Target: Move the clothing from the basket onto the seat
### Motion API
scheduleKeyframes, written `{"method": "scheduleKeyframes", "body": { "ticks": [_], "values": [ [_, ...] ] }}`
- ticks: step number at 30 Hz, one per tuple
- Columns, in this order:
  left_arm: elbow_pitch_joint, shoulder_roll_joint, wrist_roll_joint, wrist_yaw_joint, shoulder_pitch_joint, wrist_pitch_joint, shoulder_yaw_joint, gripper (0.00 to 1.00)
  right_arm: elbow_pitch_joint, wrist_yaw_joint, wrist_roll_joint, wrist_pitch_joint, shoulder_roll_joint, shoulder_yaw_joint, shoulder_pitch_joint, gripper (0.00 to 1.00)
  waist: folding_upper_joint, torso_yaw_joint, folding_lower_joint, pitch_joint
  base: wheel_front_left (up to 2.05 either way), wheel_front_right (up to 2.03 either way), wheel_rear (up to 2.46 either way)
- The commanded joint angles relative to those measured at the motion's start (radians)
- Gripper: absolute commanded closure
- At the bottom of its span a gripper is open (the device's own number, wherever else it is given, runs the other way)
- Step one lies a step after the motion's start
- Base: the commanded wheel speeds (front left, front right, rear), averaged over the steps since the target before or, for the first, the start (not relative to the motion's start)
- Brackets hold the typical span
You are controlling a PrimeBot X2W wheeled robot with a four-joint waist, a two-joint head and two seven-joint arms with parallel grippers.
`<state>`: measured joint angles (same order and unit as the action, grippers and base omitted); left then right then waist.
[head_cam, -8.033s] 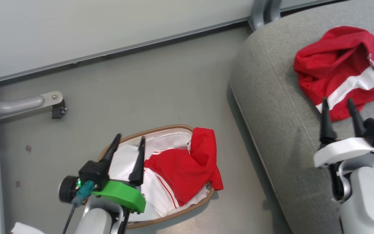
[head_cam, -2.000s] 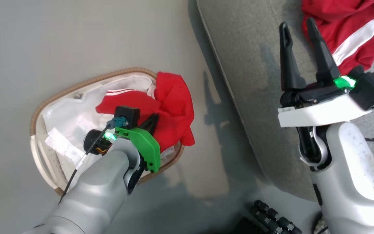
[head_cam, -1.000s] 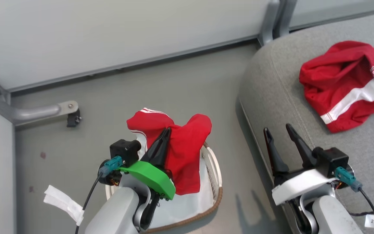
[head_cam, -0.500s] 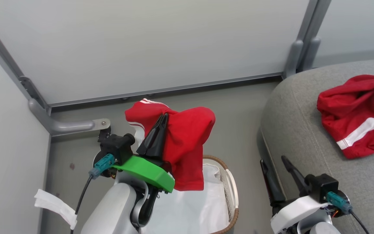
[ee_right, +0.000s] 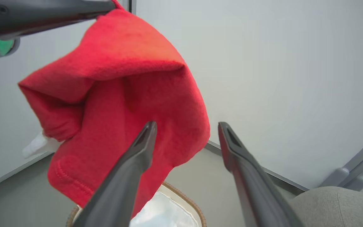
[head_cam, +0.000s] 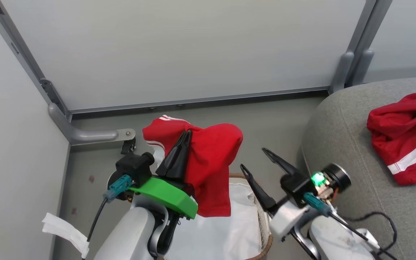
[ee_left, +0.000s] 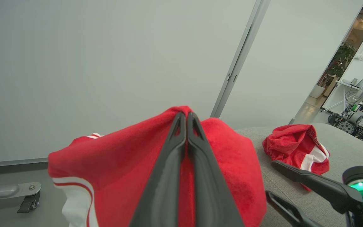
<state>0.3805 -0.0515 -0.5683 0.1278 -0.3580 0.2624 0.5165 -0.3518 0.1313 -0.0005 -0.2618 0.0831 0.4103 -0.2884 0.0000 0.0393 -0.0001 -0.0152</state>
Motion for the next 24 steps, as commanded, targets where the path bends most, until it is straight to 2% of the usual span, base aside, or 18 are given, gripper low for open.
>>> {"method": "scheduleKeyframes", "body": {
  "ticks": [1, 8, 16, 17, 18, 19, 24],
  "values": [
    [0.0, -0.001, -0.004, 0.005, 0.014, 0.004, 0.0, 1.0, -0.015, -0.001, -0.016, -0.005, 0.011, 0.02, -0.027, 0.0, 0.0, 0.002, 0.0001, -0.001, 0.0, 0.0, 0.0],
    [0.007, 0.0, -0.017, 0.005, 0.001, 0.003, 0.028, 1.0, -0.09, -0.001, -0.046, -0.005, 0.036, 0.106, -0.169, 0.0, 0.0, 0.022, 0.0001, -0.011, 0.0, 0.0, 0.0],
    [0.007, 0.0, -0.033, 0.005, -0.026, 0.003, 0.084, 1.0, -0.205, -0.001, -0.027, -0.005, 0.024, 0.206, -0.267, 0.0, 0.0, 0.045, 0.0001, -0.026, 0.0, 0.0, 0.0],
    [0.007, -0.001, -0.036, 0.005, -0.029, 0.004, 0.089, 1.0, -0.221, -0.001, -0.01, -0.005, 0.019, 0.213, -0.269, 0.34, 0.0, 0.049, 0.0001, -0.028, 0.0, 0.0, 0.0],
    [0.007, -0.001, -0.037, 0.005, -0.032, 0.004, 0.092, 1.0, -0.232, -0.001, 0.008, -0.005, 0.015, 0.215, -0.268, 0.63, 0.0, 0.051, 0.0001, -0.029, 0.0, 0.0, 0.0],
    [0.006, -0.001, -0.04, 0.005, -0.035, 0.004, 0.096, 1.0, -0.243, -0.001, 0.028, -0.005, 0.01, 0.215, -0.262, 1.0, 0.0, 0.054, 0.0001, -0.03, 0.0, 0.0, 0.0],
    [0.003, 0.0, -0.047, 0.005, -0.045, 0.004, 0.099, 1.0, -0.282, -0.001, 0.122, -0.005, -0.007, 0.221, -0.222, 1.0, 0.0, 0.064, 0.0001, -0.043, 0.0, 0.0, 0.0]
  ]
}}
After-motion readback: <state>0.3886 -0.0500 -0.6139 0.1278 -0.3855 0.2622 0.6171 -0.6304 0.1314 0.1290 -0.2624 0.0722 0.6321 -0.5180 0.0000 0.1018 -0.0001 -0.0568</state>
